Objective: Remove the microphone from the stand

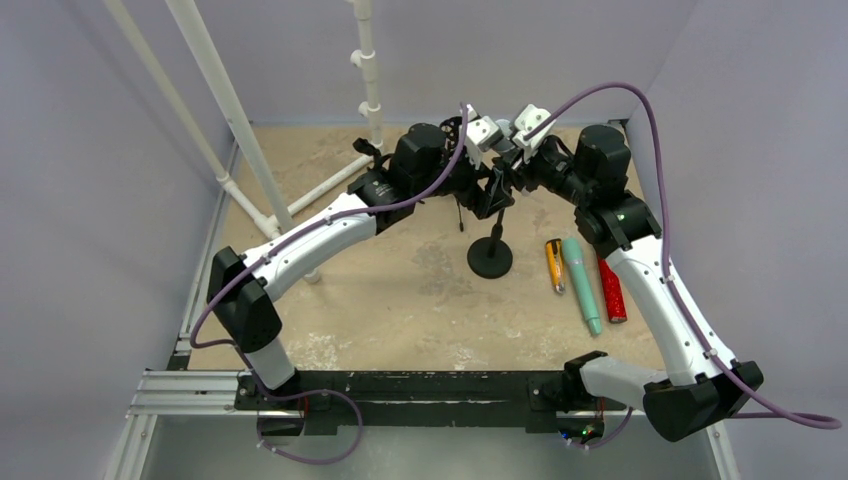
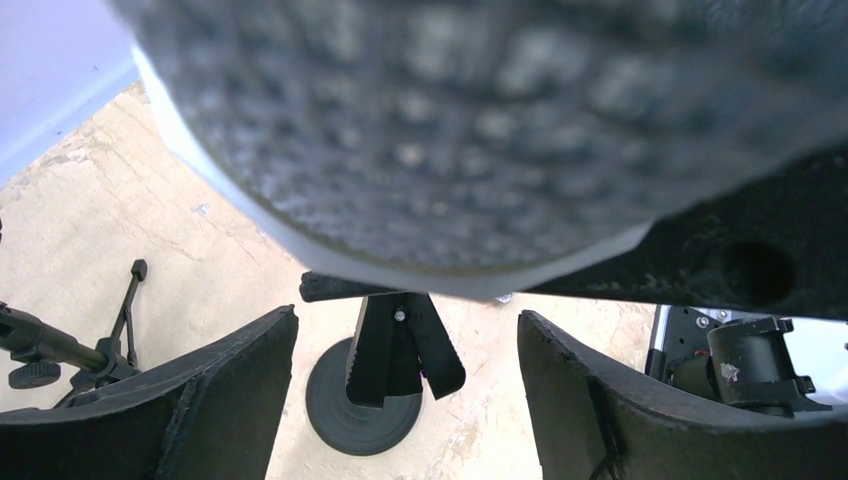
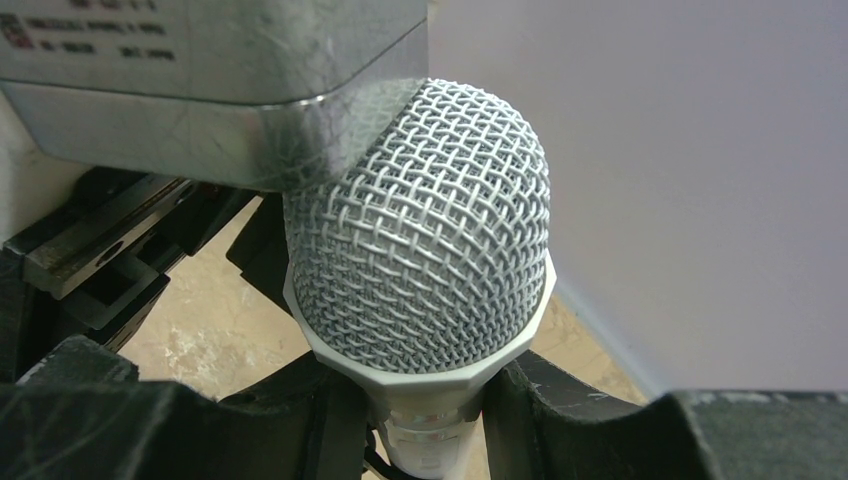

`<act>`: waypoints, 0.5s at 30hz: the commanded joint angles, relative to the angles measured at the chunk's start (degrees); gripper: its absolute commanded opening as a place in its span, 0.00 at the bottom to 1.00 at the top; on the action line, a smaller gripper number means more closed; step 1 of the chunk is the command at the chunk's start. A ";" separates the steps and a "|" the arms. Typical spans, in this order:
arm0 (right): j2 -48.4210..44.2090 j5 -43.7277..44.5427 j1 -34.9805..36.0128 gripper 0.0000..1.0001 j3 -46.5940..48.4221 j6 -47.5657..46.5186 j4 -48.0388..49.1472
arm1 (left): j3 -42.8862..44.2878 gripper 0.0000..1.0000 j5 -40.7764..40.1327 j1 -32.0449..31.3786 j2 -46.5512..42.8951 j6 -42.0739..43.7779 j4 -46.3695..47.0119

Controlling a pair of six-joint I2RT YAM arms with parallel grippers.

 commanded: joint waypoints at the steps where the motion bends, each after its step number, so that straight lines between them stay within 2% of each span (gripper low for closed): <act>1: -0.95 -0.10 -0.09 0.01 -0.45 2.63 0.28 | -1.45 0.79 0.26 -0.31 -2.15 -1.13 -2.23; 15: -1.04 0.92 -0.42 0.00 -1.44 4.63 1.21 | -7.82 0.81 -4.15 -0.35 -6.54 -0.25 3.00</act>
